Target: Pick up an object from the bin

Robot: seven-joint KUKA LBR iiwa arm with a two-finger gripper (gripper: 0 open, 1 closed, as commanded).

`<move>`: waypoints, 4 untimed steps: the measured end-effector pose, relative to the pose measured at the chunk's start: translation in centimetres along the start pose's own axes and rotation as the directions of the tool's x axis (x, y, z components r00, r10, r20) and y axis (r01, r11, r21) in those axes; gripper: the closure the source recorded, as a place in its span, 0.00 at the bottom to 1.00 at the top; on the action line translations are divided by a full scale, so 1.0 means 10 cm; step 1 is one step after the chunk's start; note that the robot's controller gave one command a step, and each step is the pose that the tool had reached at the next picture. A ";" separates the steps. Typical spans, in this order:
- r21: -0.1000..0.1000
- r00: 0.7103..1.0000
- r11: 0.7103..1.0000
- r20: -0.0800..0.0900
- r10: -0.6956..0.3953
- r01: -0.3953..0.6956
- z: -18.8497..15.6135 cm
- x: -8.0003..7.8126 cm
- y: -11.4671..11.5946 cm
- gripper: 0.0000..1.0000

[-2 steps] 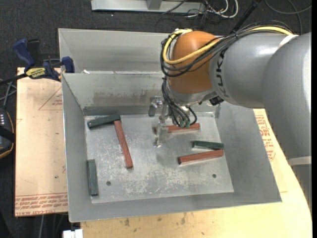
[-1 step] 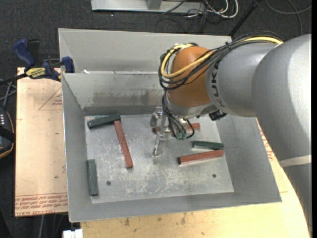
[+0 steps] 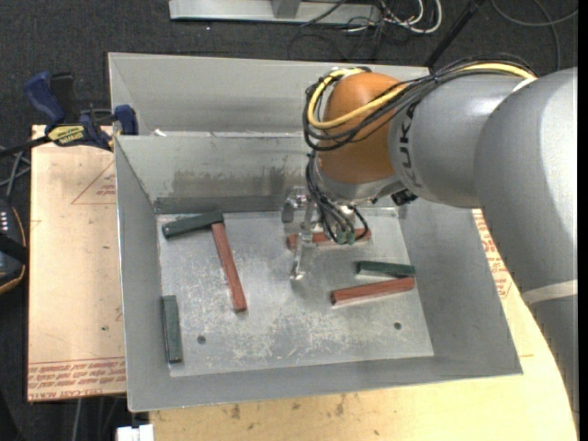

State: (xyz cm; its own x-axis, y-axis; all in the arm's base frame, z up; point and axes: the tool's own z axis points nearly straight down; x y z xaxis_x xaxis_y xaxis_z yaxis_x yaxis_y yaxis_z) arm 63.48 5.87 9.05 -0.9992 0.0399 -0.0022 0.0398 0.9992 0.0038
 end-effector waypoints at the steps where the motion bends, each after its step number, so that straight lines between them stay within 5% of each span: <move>1: 0.004 0.988 0.988 0.002 -0.152 0.152 0.01 -0.01 -0.23 0.00; 2: 0.002 0.962 0.962 0.000 -0.274 0.274 -0.04 -0.04 -0.81 1.00; 3: 0.002 0.962 0.962 0.000 -0.274 0.274 -0.04 -0.03 -0.81 0.00; 4: 0.002 0.962 0.962 0.000 -0.274 0.274 -0.04 -0.03 -0.81 0.00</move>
Offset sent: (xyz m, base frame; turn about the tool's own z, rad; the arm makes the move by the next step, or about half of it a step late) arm -0.0004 -0.0813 0.0034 -0.2803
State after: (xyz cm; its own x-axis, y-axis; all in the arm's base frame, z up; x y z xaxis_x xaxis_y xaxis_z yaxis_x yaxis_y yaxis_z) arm 63.51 -2.22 9.38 -0.9720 -0.2351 -0.0032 -0.2351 0.9720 0.0013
